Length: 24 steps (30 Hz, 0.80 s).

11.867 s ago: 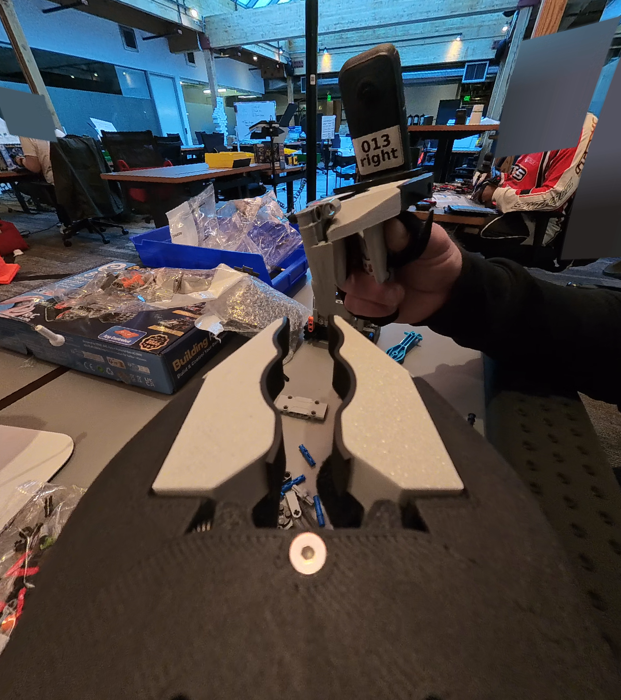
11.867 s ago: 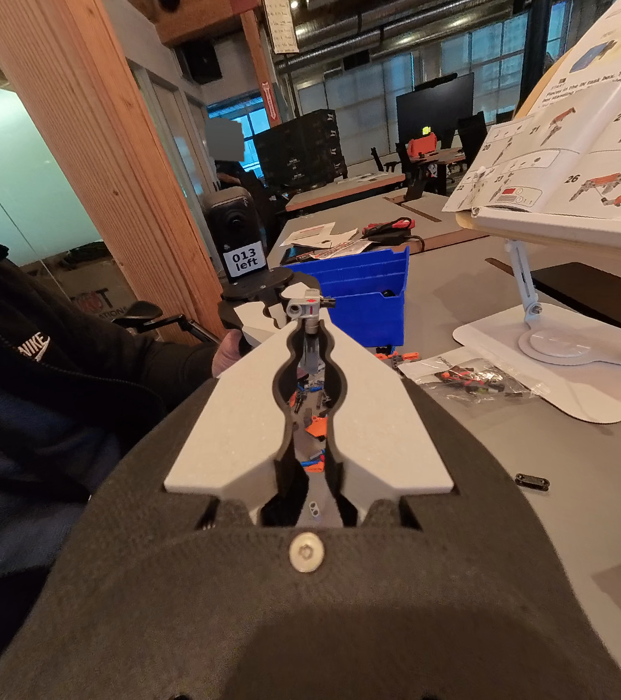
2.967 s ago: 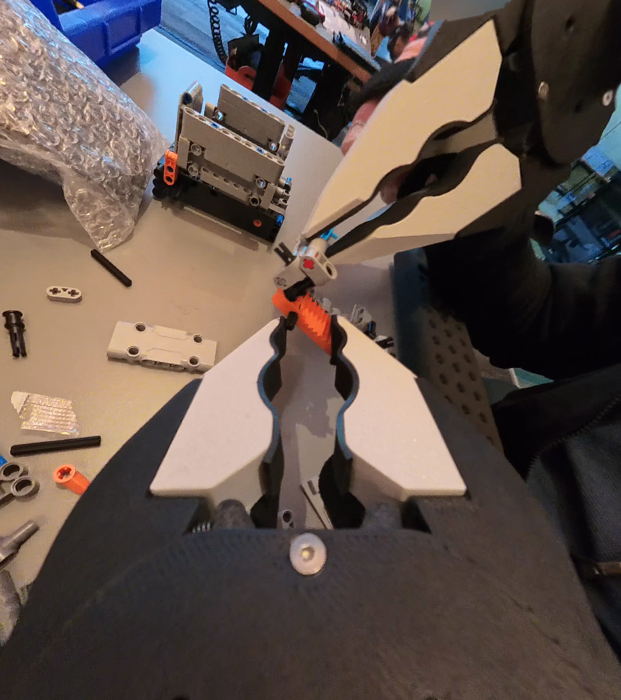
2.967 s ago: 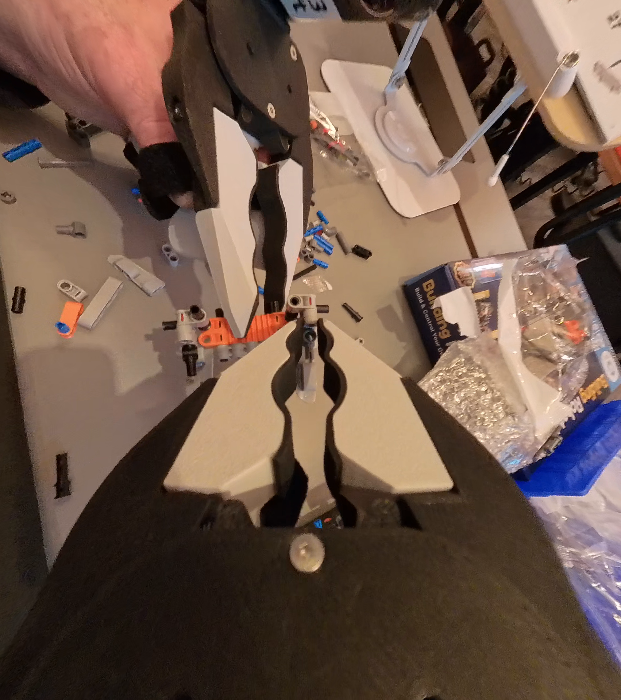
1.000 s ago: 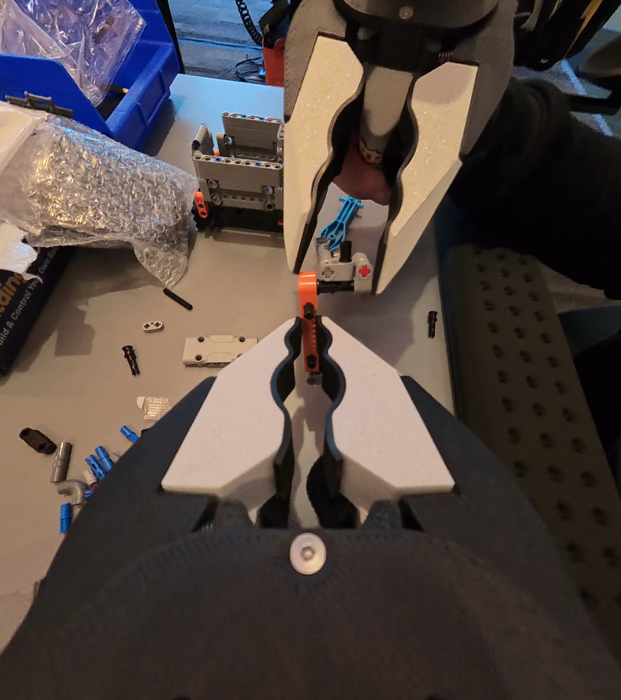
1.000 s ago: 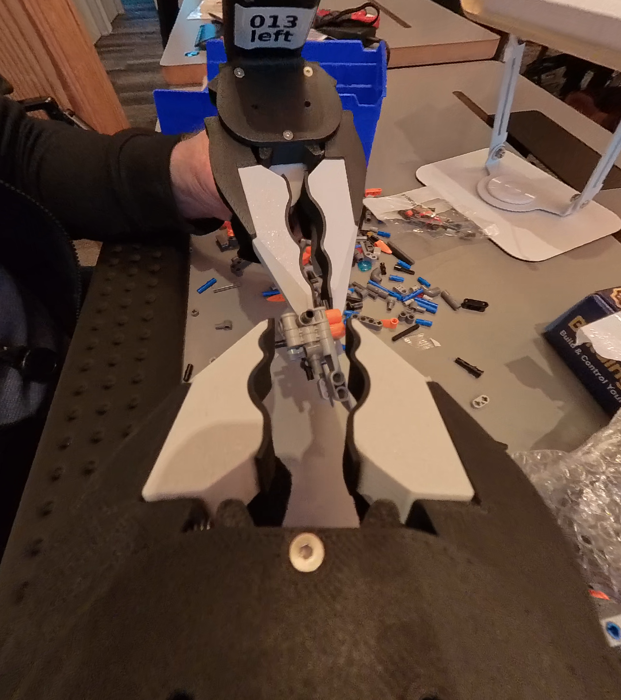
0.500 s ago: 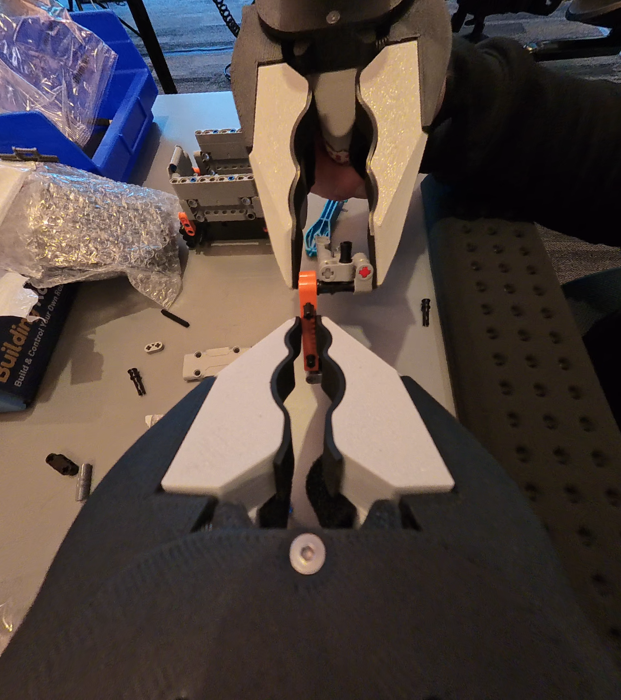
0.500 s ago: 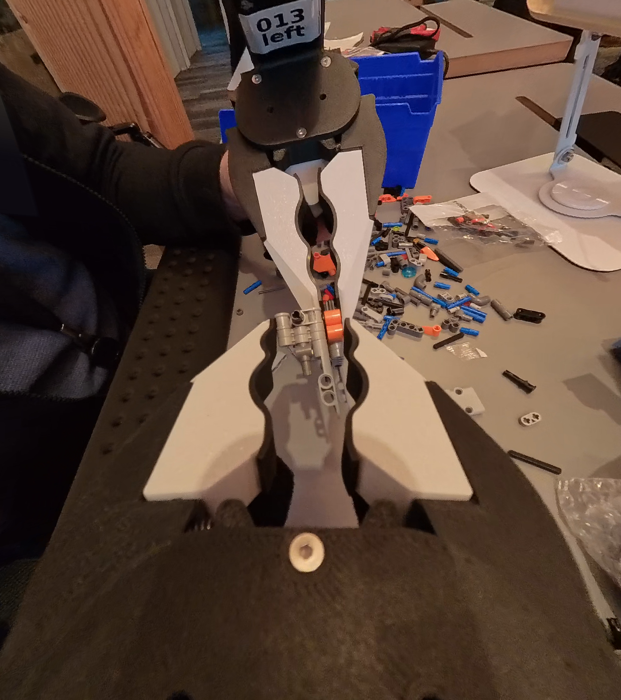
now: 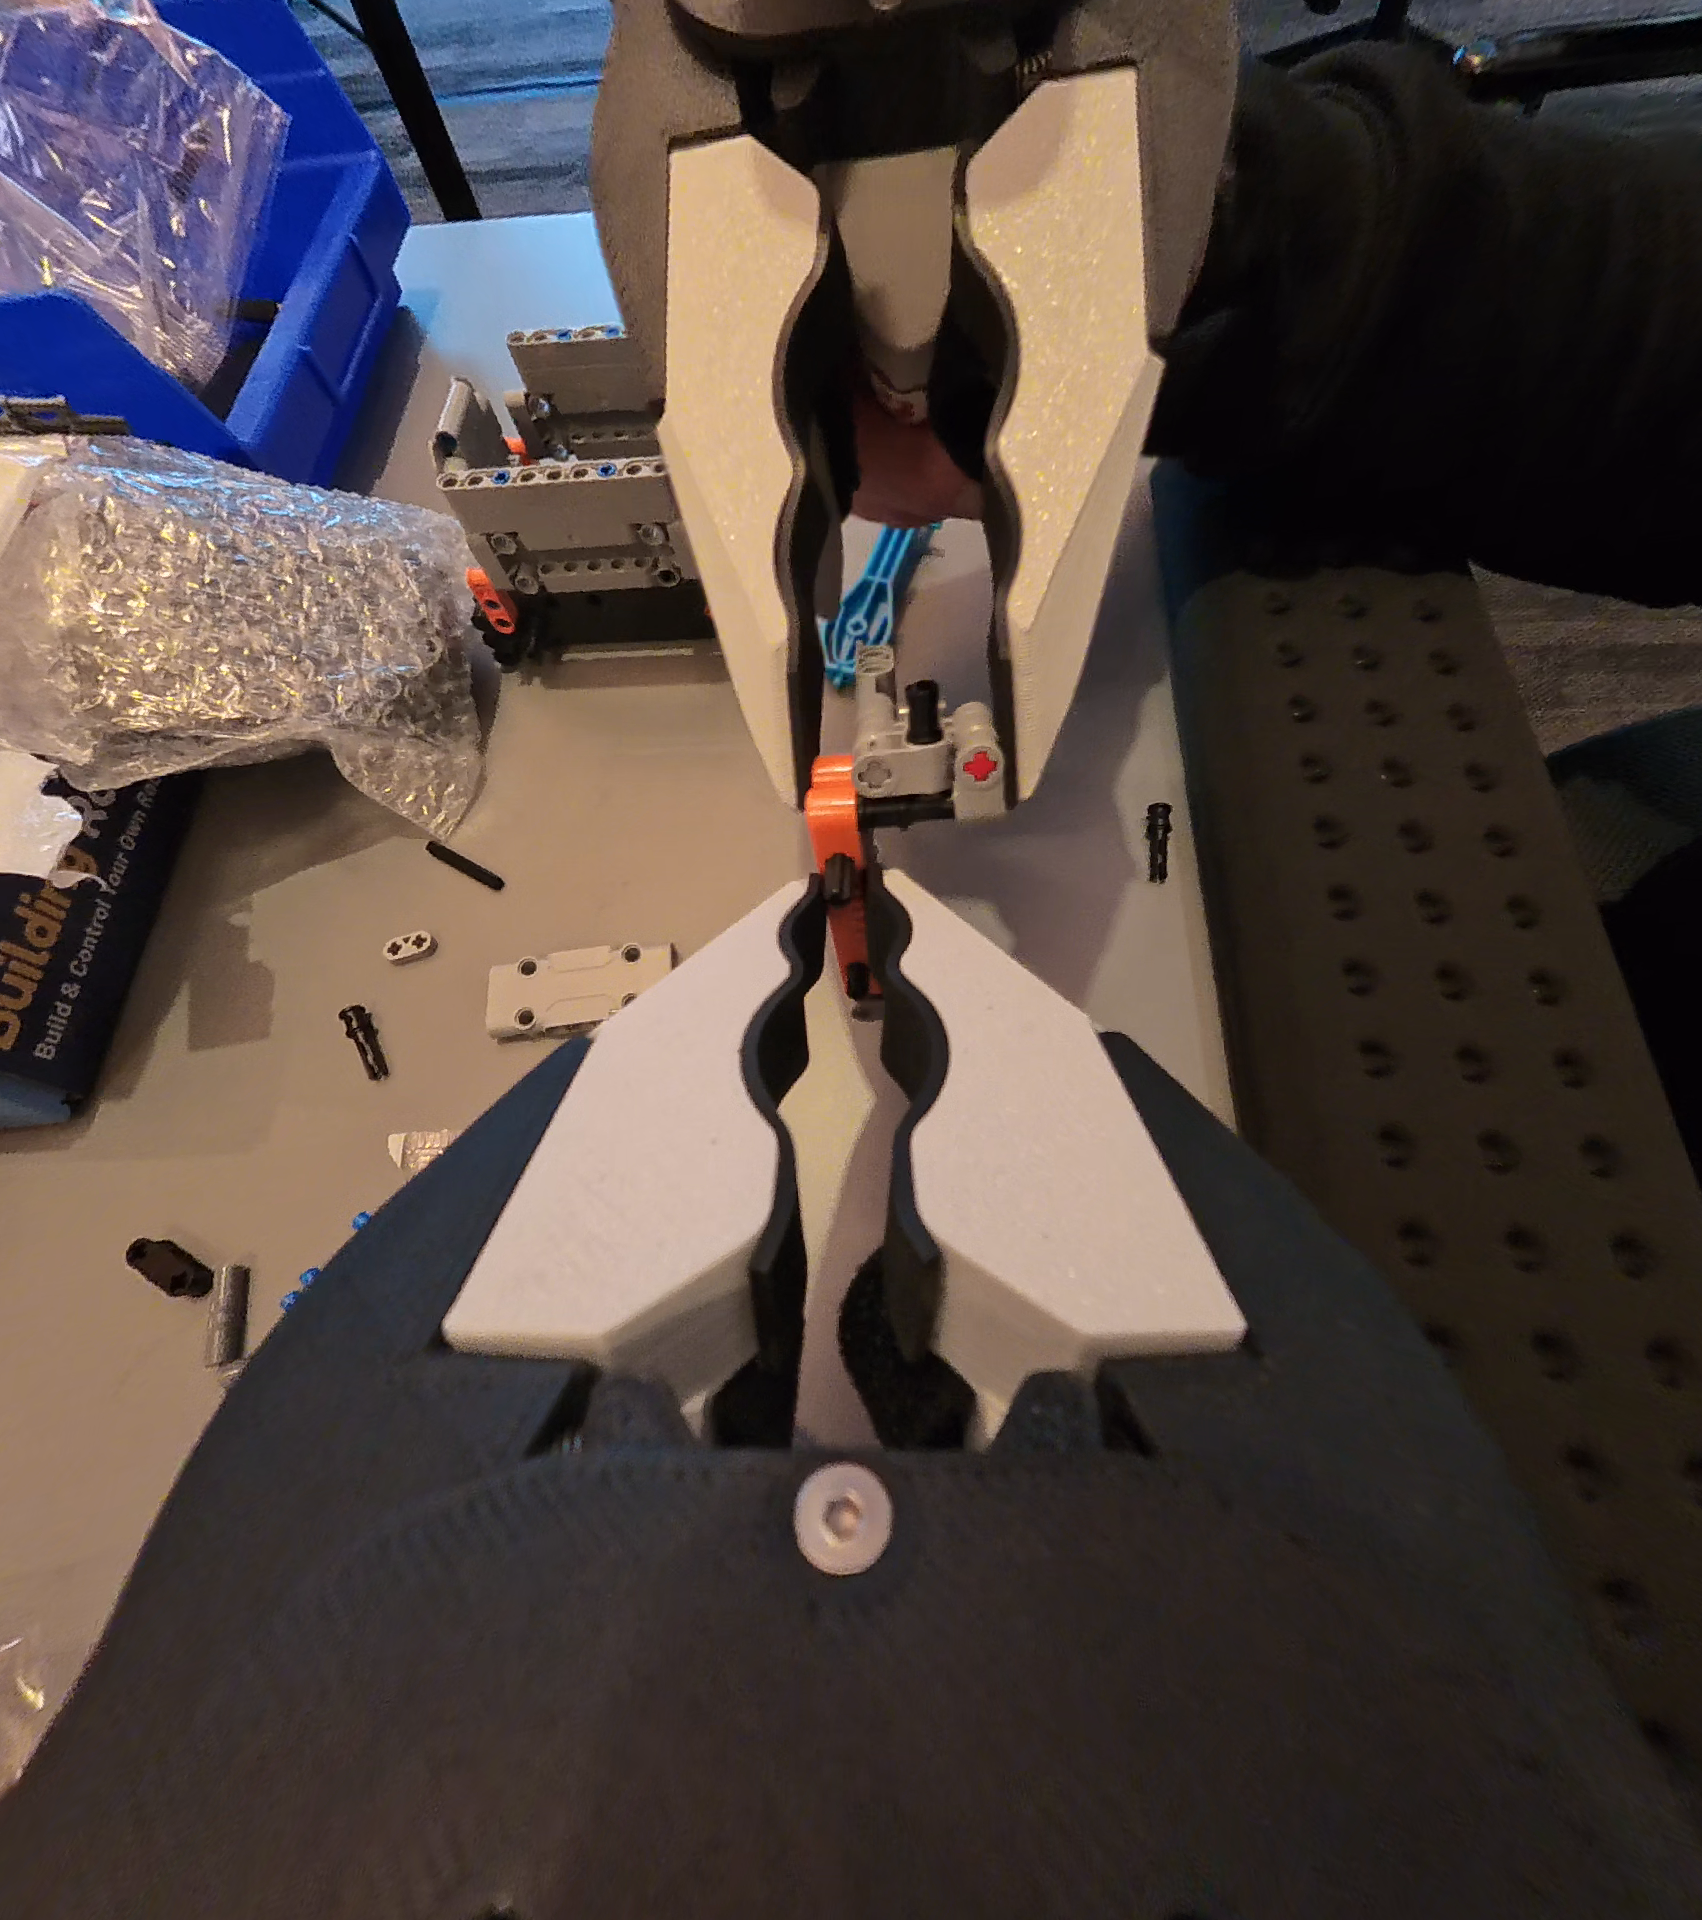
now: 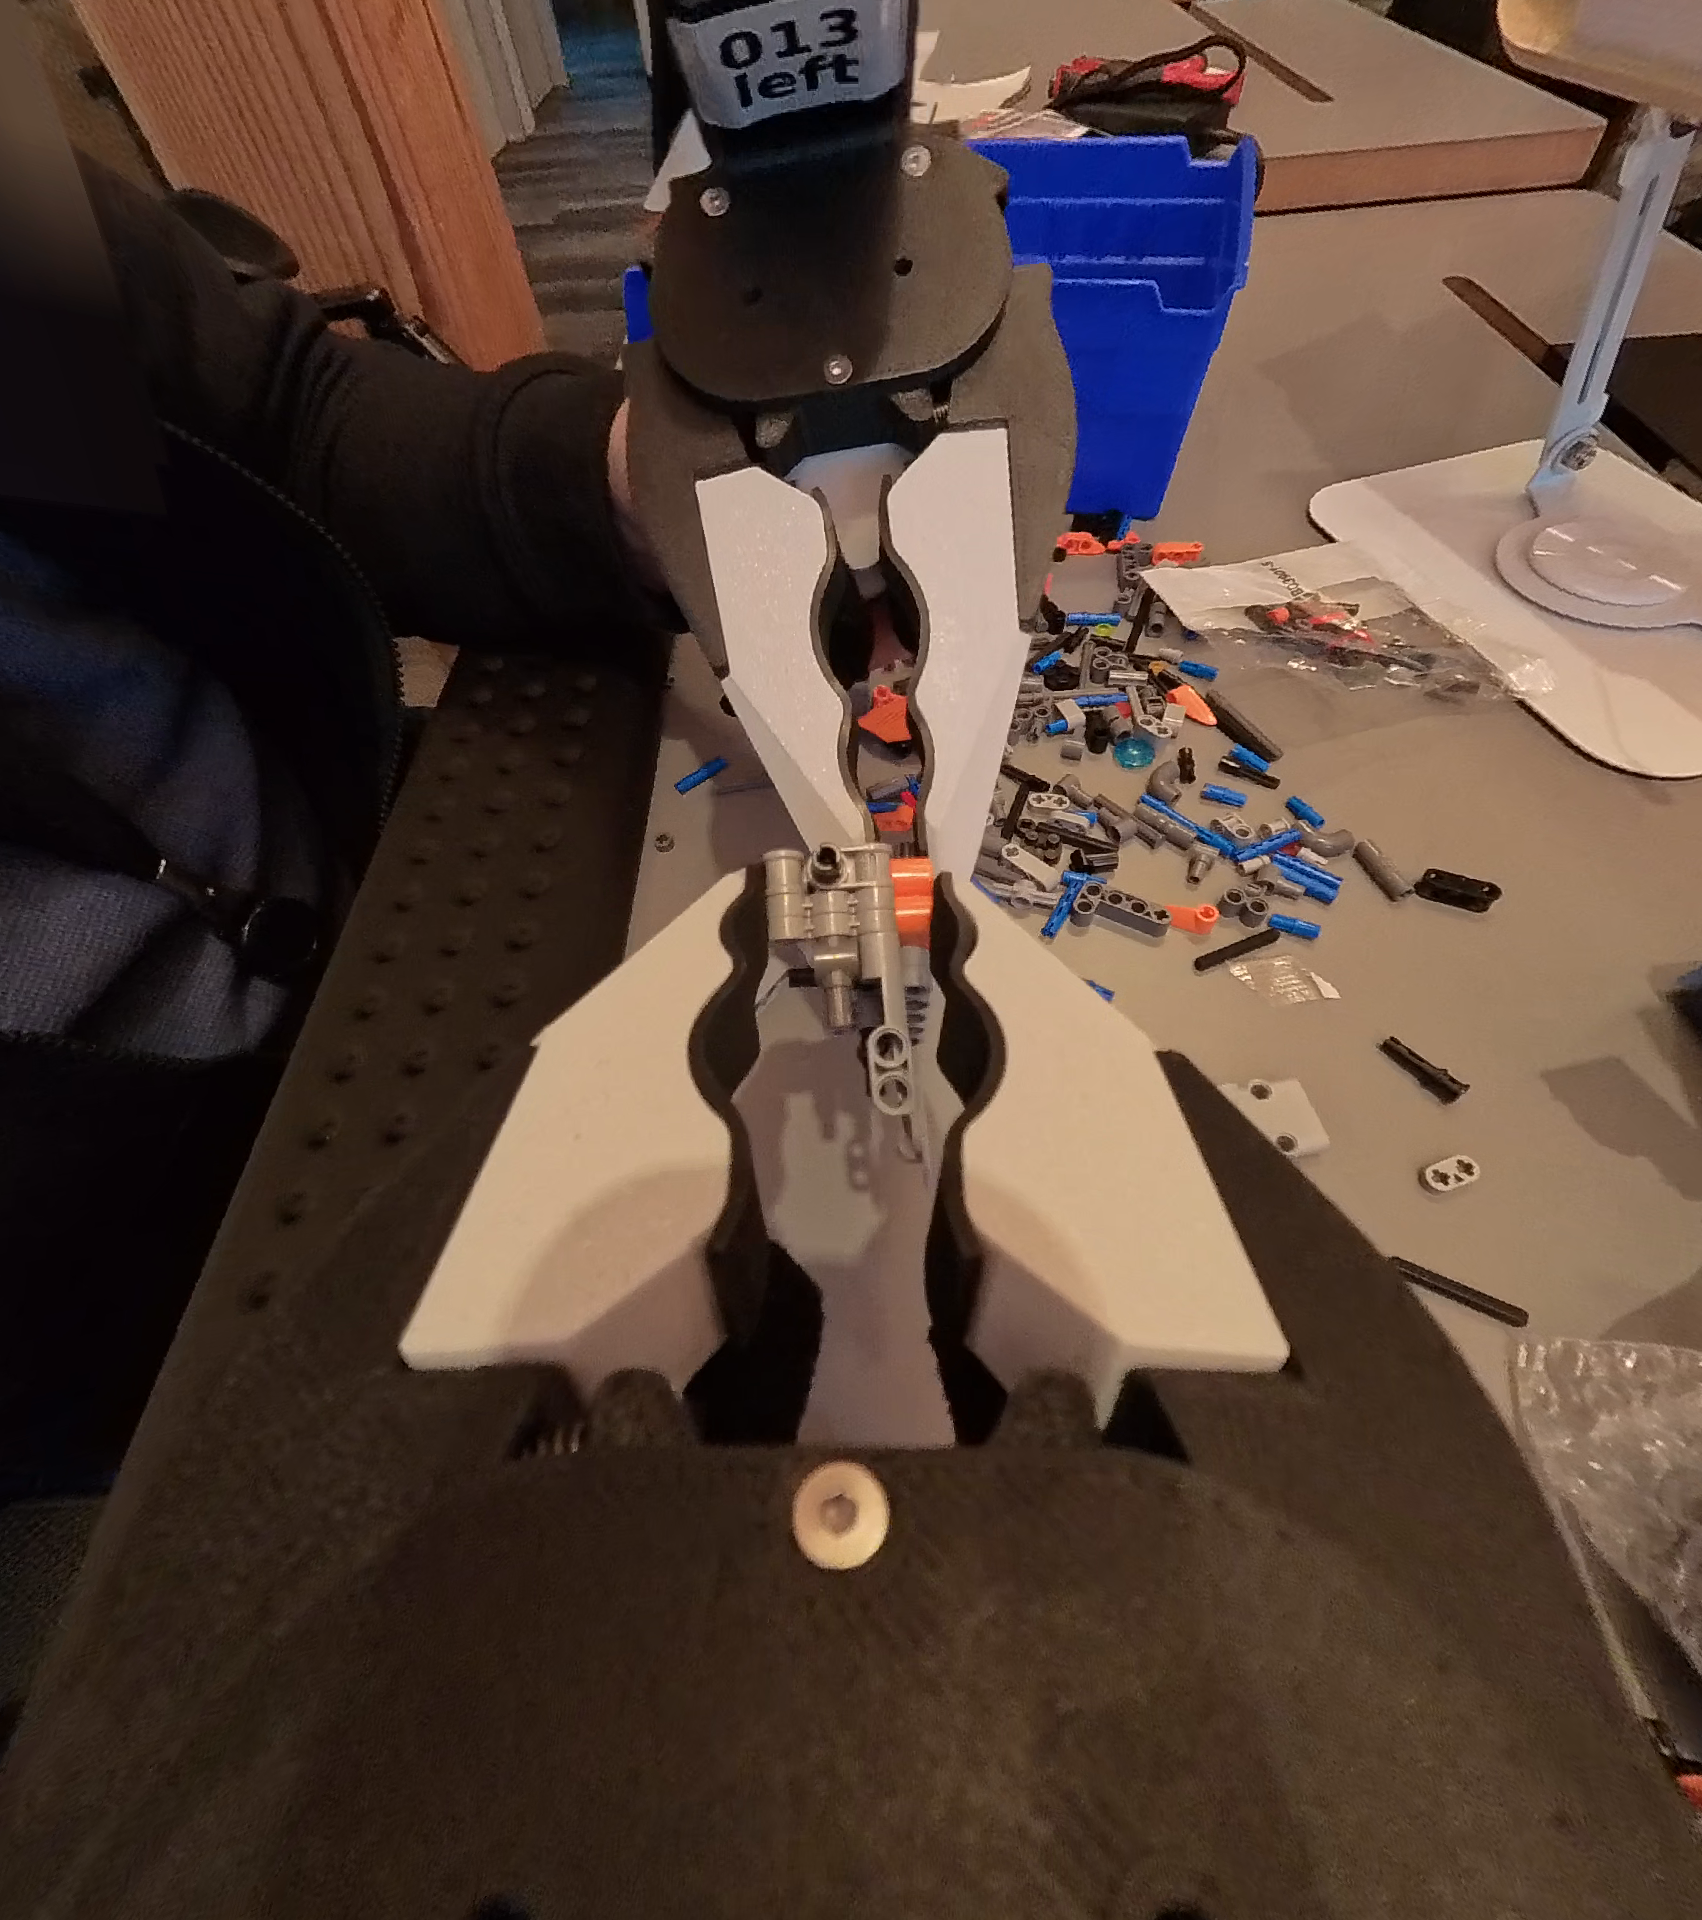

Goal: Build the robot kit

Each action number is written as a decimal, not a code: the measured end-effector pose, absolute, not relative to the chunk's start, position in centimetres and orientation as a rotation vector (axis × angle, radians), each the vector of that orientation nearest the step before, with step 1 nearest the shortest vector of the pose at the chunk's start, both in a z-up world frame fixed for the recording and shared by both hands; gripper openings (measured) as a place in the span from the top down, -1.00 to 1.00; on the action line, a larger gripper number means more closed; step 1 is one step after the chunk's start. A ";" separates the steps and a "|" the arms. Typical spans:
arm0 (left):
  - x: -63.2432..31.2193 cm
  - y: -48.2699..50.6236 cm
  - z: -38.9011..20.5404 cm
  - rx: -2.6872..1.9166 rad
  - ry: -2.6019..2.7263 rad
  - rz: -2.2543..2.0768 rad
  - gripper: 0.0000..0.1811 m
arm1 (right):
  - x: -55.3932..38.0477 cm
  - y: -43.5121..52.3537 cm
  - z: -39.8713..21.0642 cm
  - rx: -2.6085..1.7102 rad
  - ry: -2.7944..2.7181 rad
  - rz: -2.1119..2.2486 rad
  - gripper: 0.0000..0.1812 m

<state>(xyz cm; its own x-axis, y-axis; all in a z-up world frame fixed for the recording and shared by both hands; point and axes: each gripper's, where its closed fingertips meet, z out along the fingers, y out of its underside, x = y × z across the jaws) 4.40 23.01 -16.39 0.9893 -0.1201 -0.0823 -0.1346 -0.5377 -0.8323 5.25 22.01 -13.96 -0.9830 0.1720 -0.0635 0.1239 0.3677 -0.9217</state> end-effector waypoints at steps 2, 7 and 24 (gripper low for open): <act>4.3 23.0 -16.7 -2.169 0.183 0.053 0.96 | 5.3 22.1 -14.1 -0.291 -2.579 1.718 0.67; 4.5 23.0 -17.2 -2.221 0.220 0.109 0.96 | 5.4 22.2 -14.9 -0.266 -2.628 1.596 0.68; 5.4 23.4 -17.9 -2.250 0.262 0.078 0.96 | 6.7 22.9 -15.6 -0.271 -2.769 1.711 0.66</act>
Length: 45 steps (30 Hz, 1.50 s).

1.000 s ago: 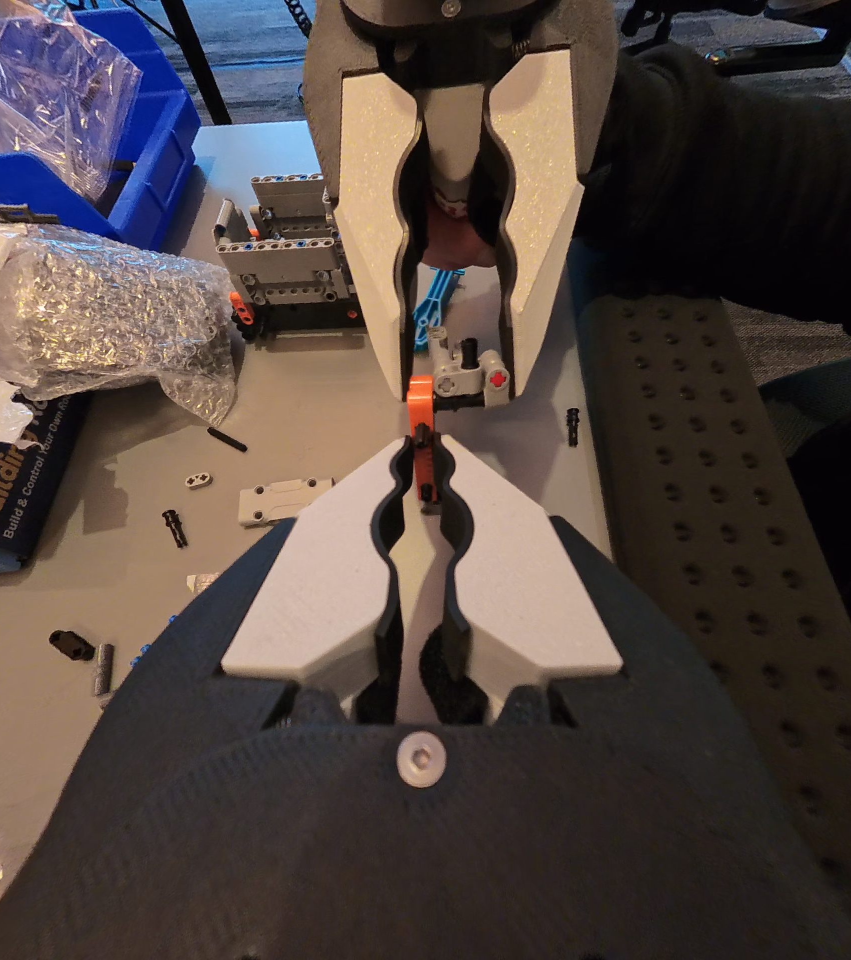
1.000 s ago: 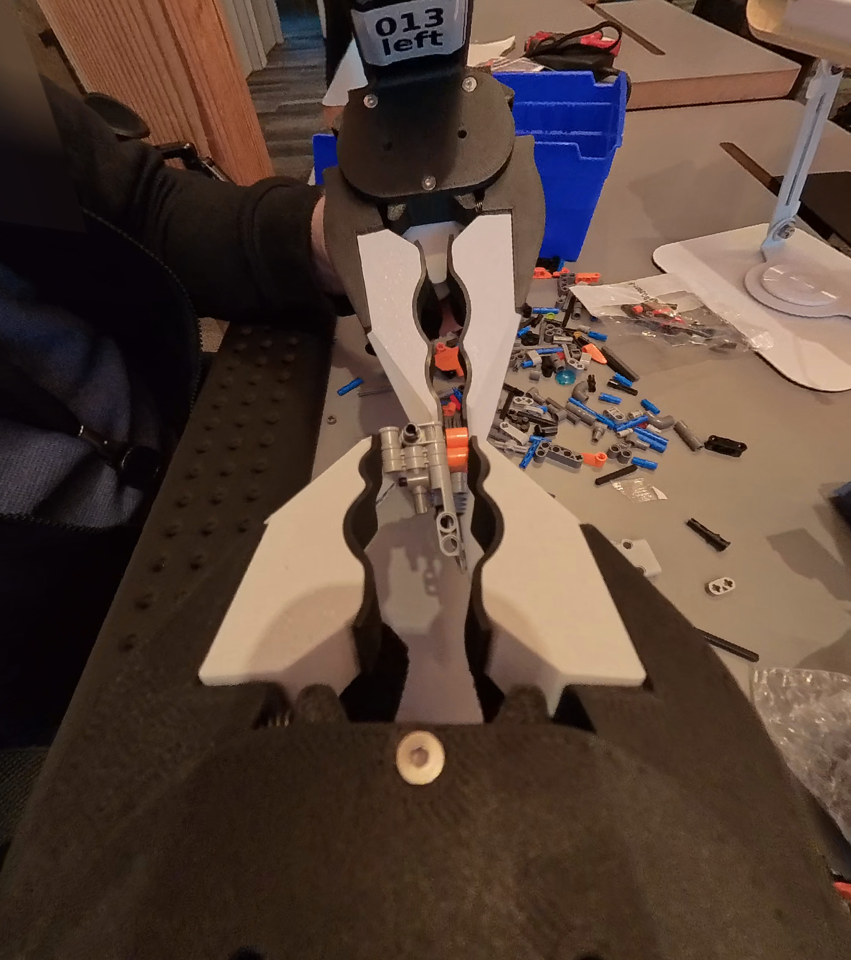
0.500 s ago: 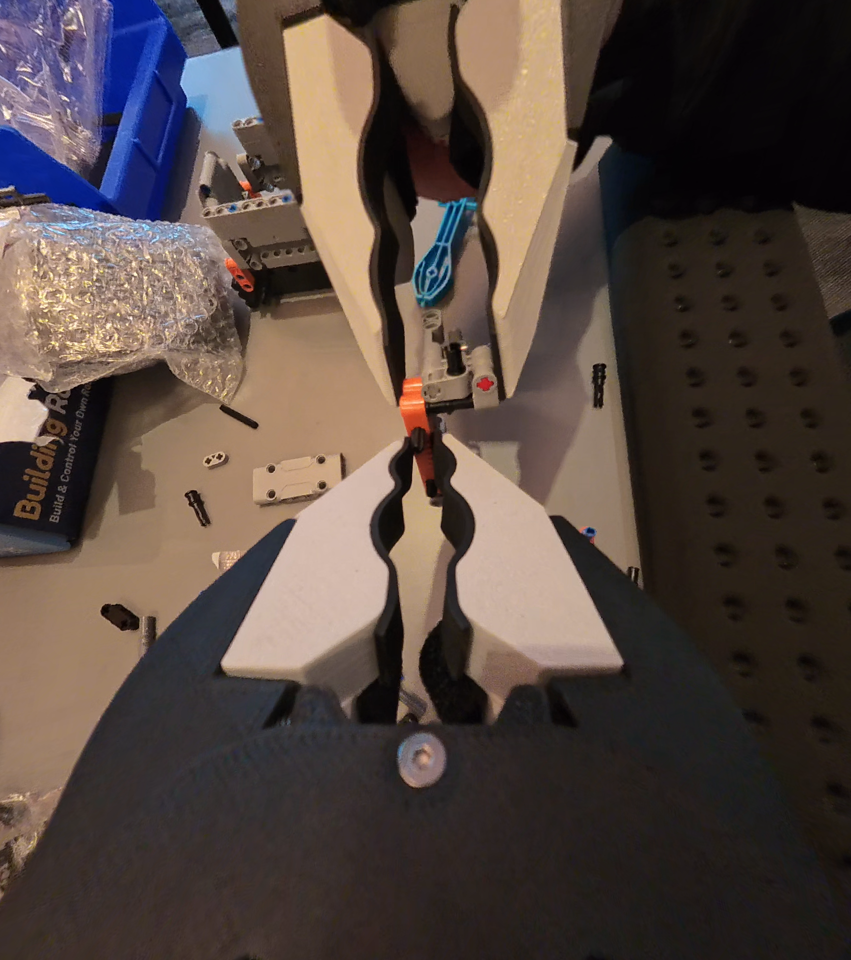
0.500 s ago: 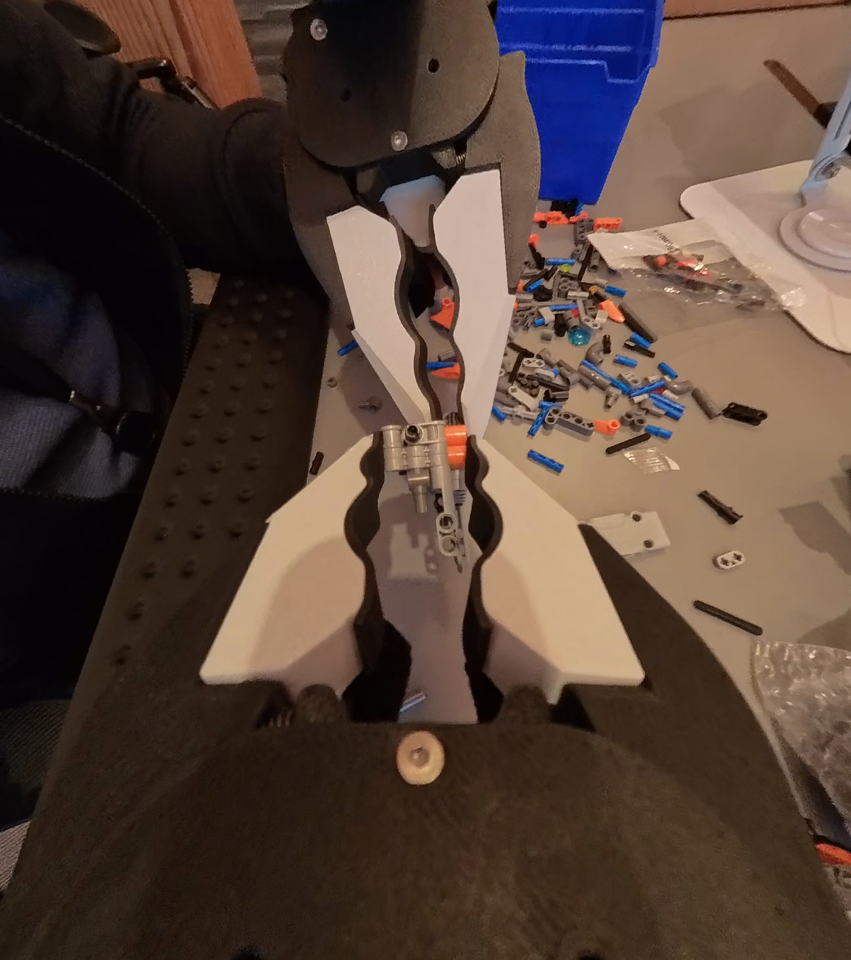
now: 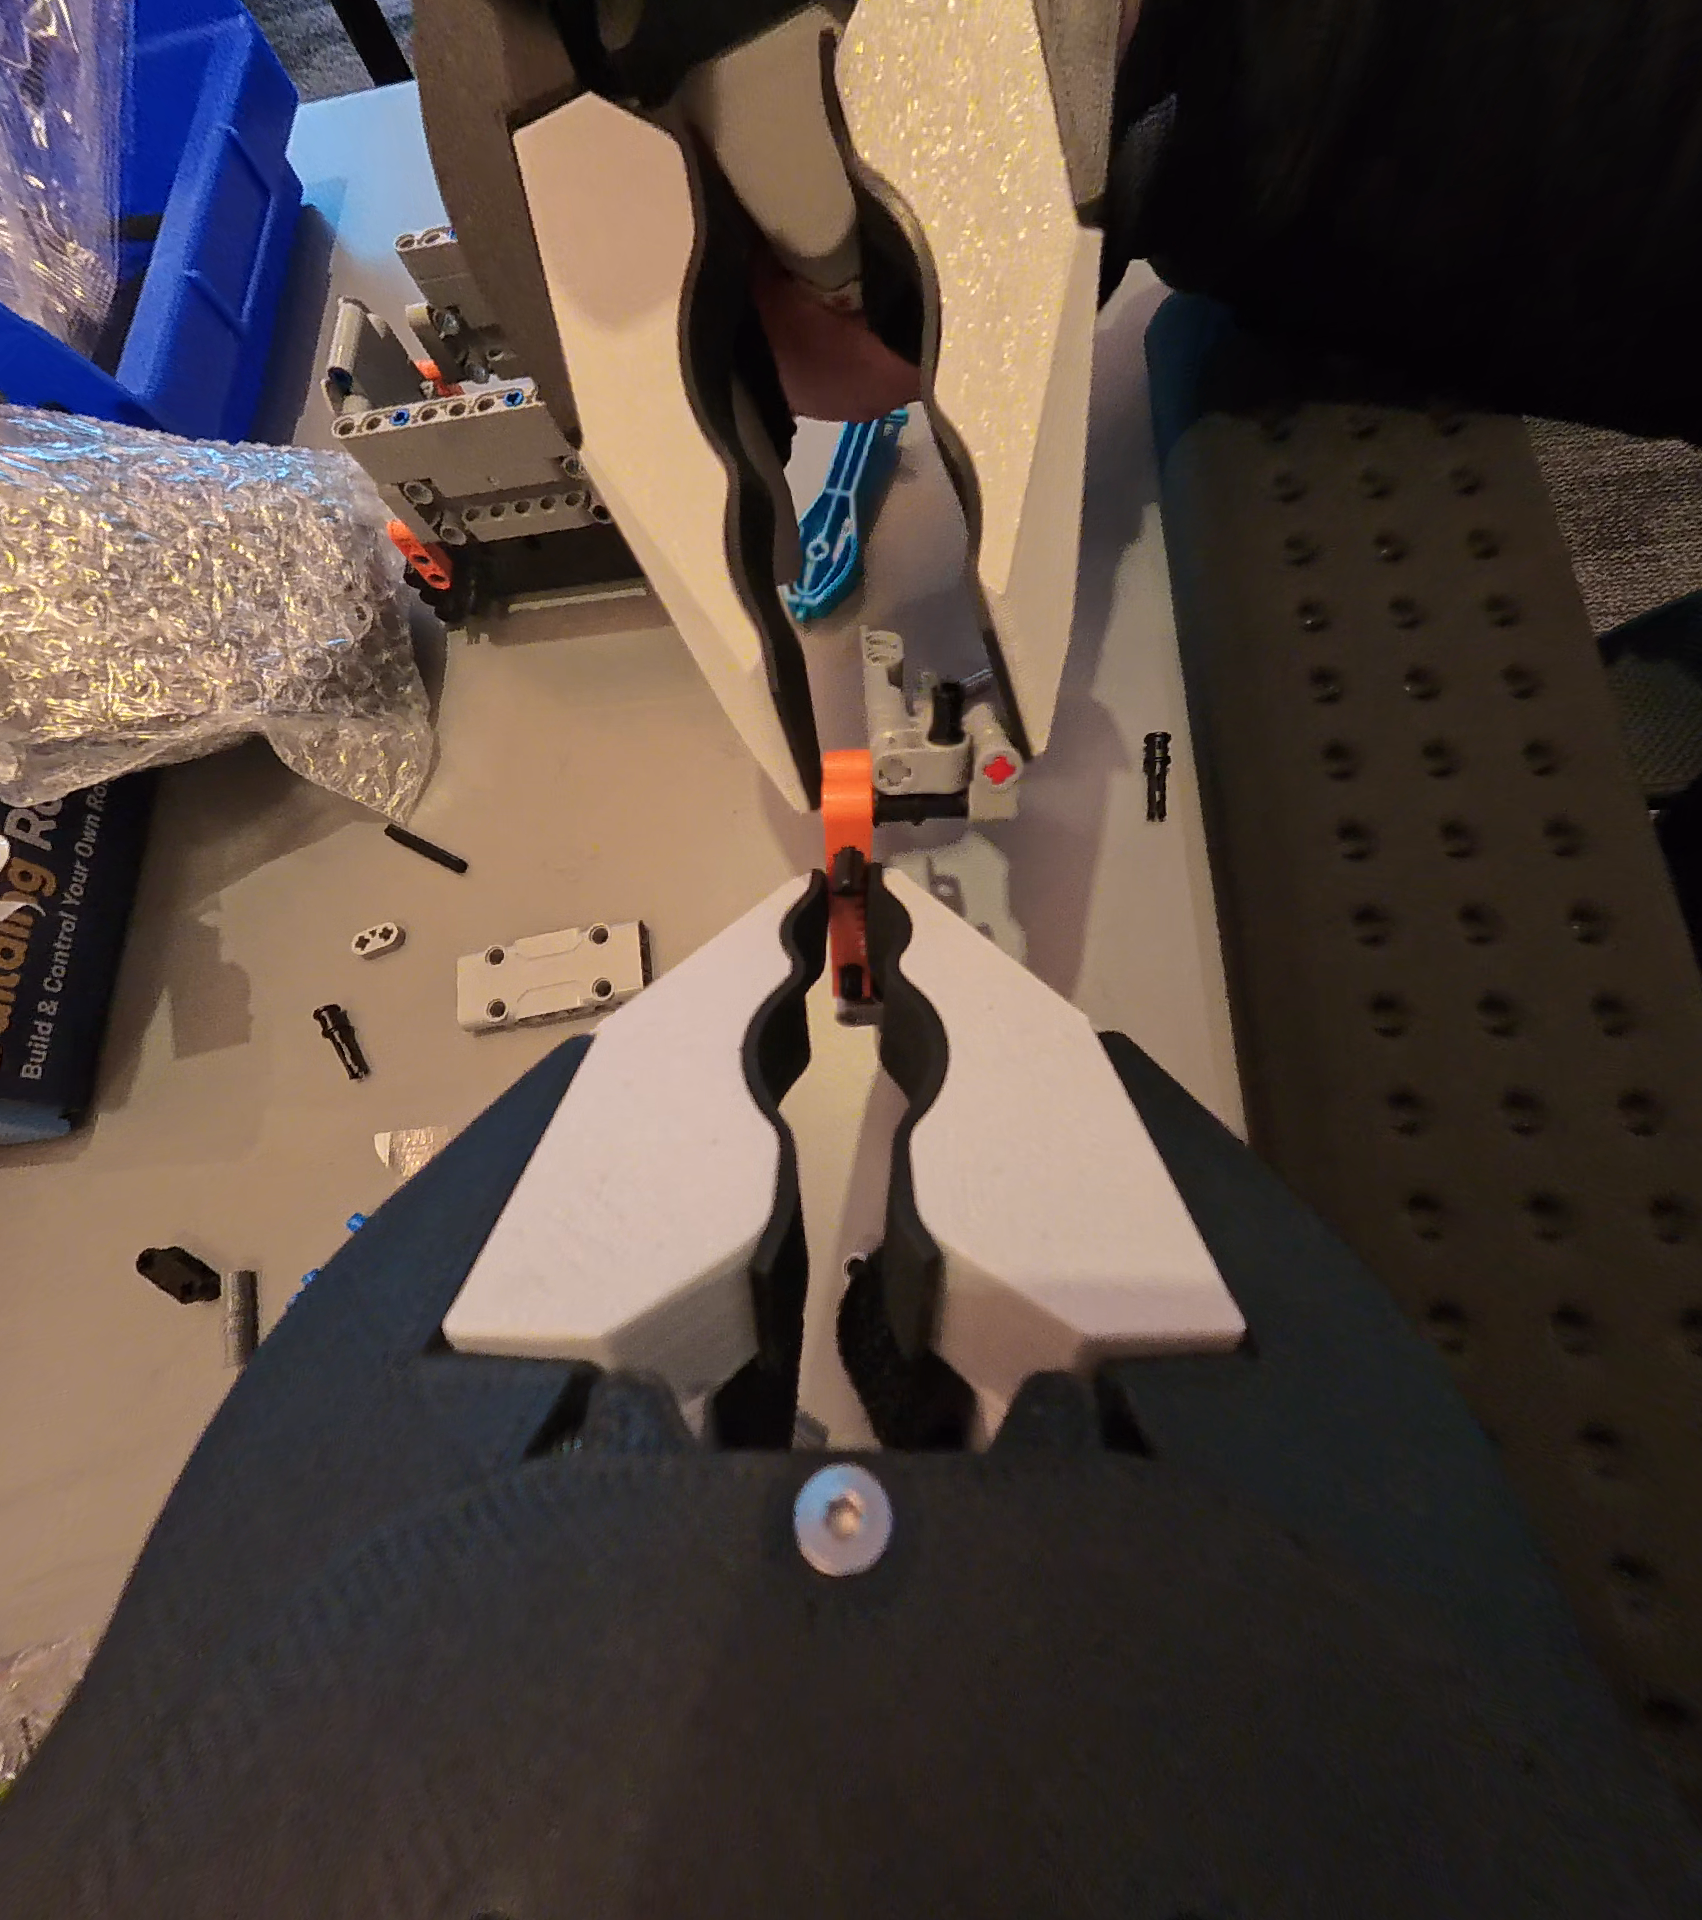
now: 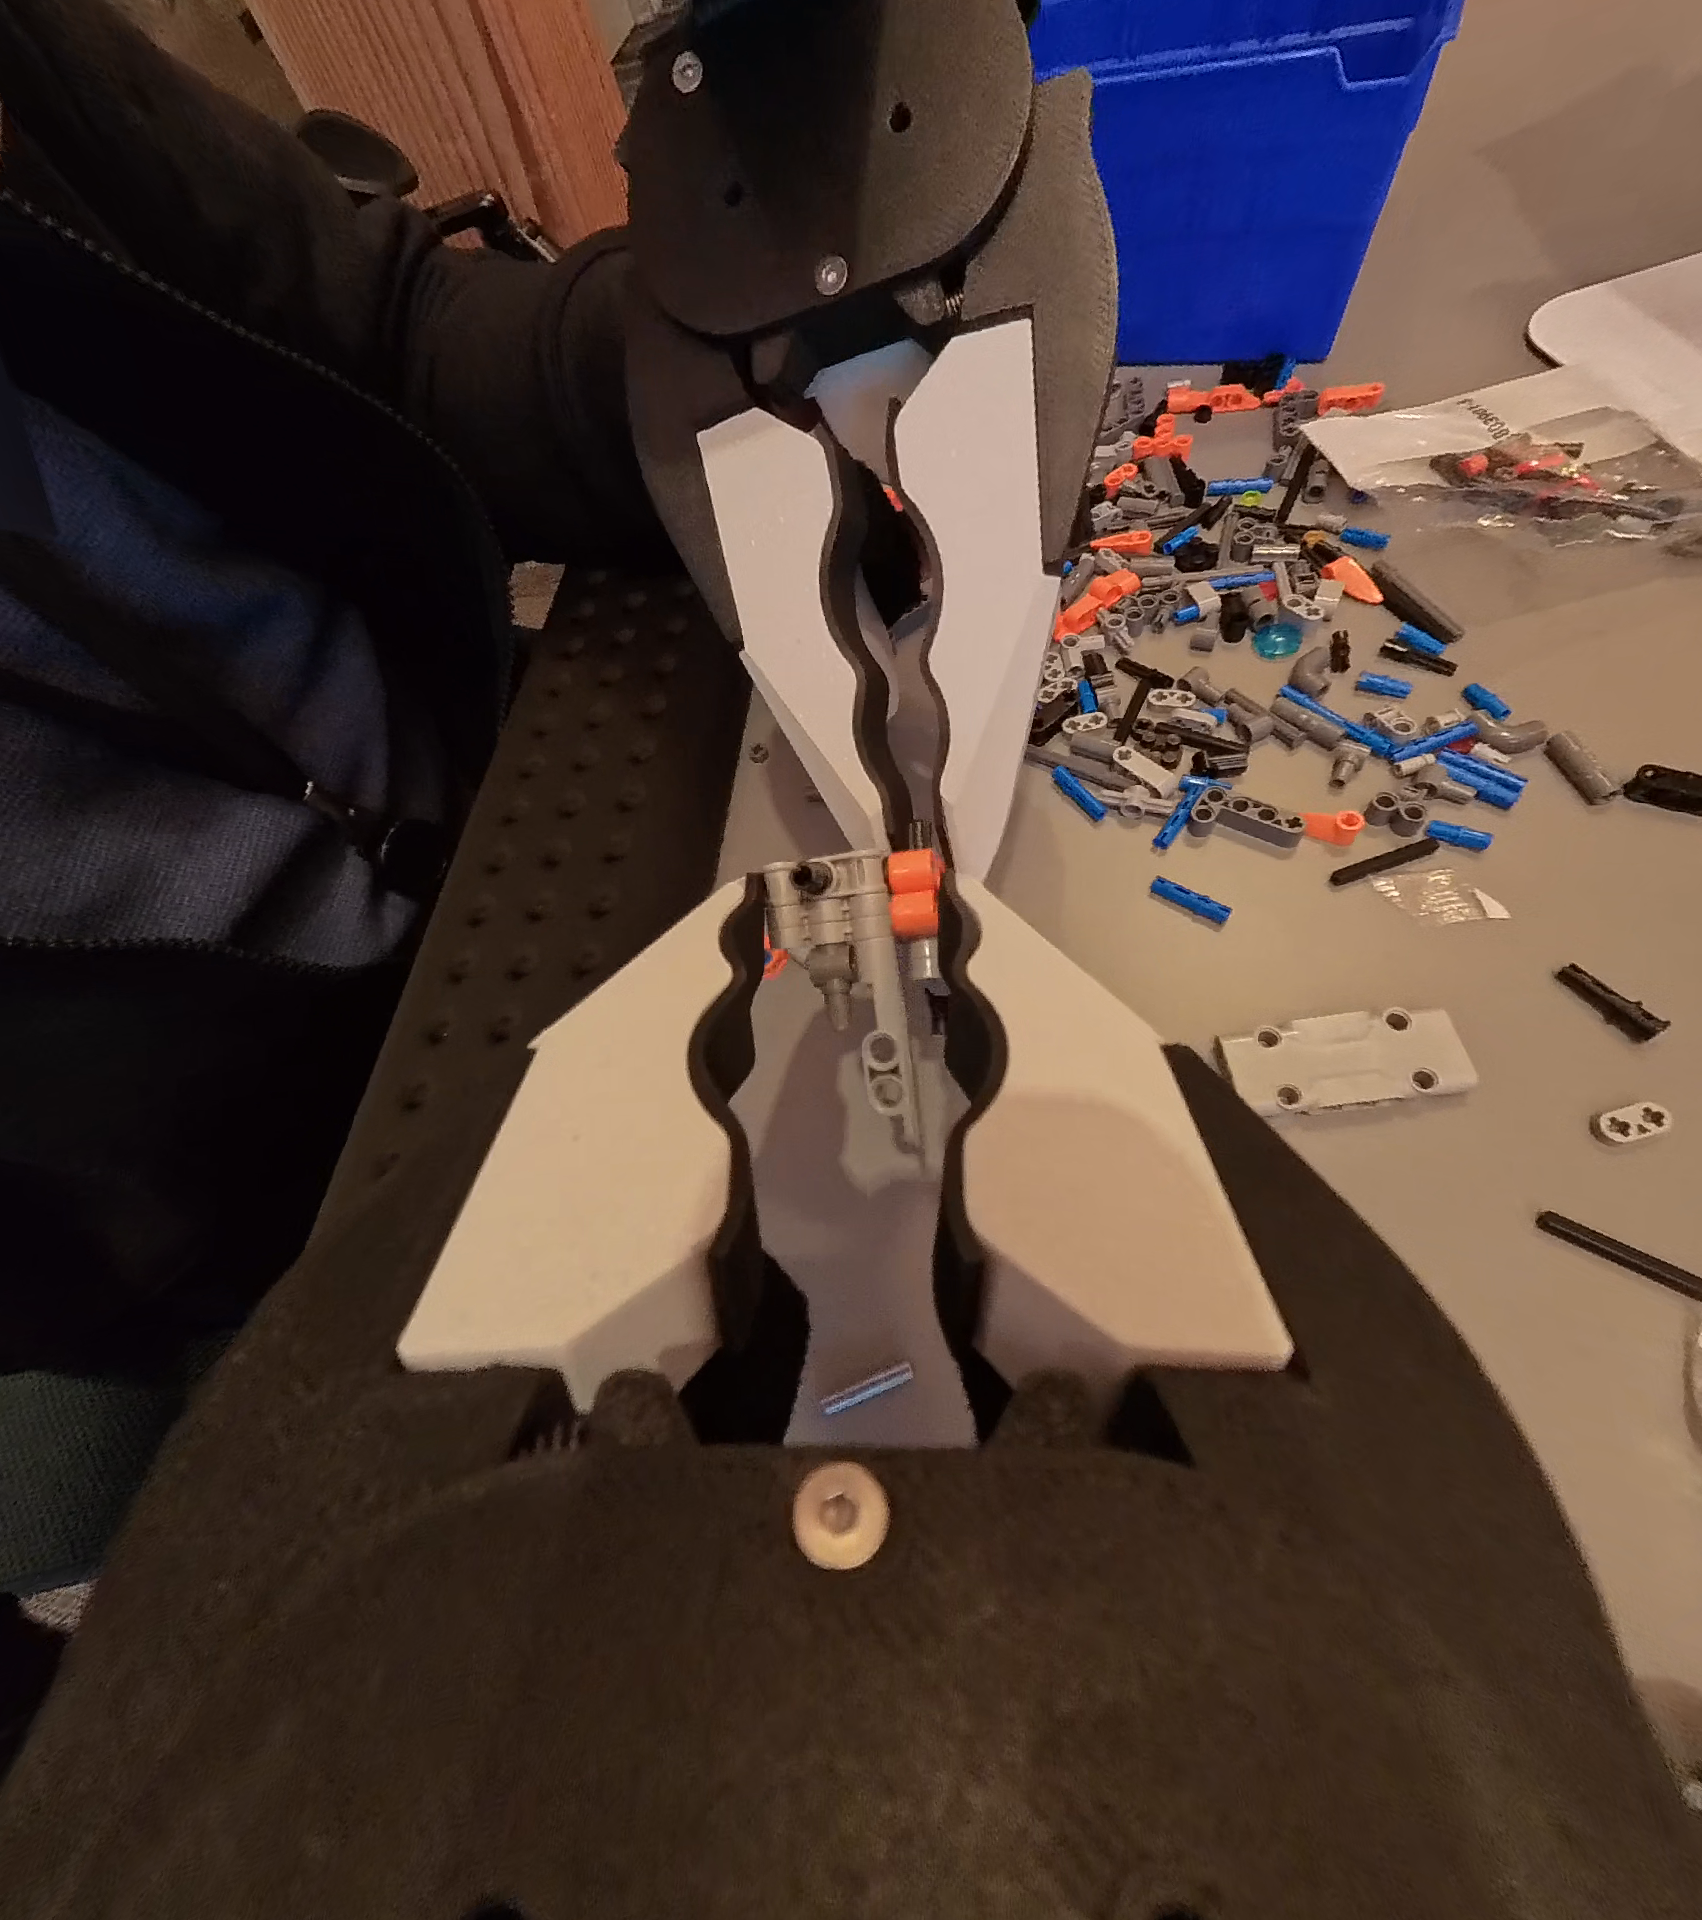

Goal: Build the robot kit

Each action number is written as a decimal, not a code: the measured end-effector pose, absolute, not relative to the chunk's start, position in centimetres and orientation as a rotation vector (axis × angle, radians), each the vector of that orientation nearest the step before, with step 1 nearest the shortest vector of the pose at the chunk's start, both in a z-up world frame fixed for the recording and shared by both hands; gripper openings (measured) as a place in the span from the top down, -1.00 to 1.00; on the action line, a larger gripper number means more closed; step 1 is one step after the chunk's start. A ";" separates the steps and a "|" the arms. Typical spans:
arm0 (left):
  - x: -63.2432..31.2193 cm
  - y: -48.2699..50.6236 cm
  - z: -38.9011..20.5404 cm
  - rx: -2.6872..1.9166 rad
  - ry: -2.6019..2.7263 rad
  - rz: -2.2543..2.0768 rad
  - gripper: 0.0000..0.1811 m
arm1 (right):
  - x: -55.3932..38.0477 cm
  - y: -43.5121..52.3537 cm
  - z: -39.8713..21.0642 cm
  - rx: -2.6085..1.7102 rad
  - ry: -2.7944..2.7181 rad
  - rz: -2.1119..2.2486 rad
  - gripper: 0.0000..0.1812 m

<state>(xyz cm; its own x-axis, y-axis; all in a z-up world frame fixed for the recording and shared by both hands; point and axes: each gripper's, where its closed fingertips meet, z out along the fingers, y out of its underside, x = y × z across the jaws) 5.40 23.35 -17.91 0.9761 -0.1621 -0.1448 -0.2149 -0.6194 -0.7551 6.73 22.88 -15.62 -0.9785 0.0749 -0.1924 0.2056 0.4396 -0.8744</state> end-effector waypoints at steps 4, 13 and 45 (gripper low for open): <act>5.3 23.3 -17.9 -2.255 0.254 0.081 0.96 | 6.7 22.9 -15.5 0.252 2.547 -1.586 0.67; 4.9 23.3 -18.3 -2.270 0.164 0.025 0.96 | 6.2 22.7 -15.9 0.262 2.664 -1.561 0.67; 6.1 23.9 -18.3 -2.263 0.169 -0.033 0.96 | 7.2 23.2 -16.0 0.200 2.642 -1.510 0.68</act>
<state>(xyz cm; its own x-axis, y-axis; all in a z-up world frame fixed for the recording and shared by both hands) 6.10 23.89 -18.32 0.9905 -0.1331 -0.0334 -0.1110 -0.6338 -0.7655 7.22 23.16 -16.05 -0.9872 0.0684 -0.1441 0.1589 0.5019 -0.8502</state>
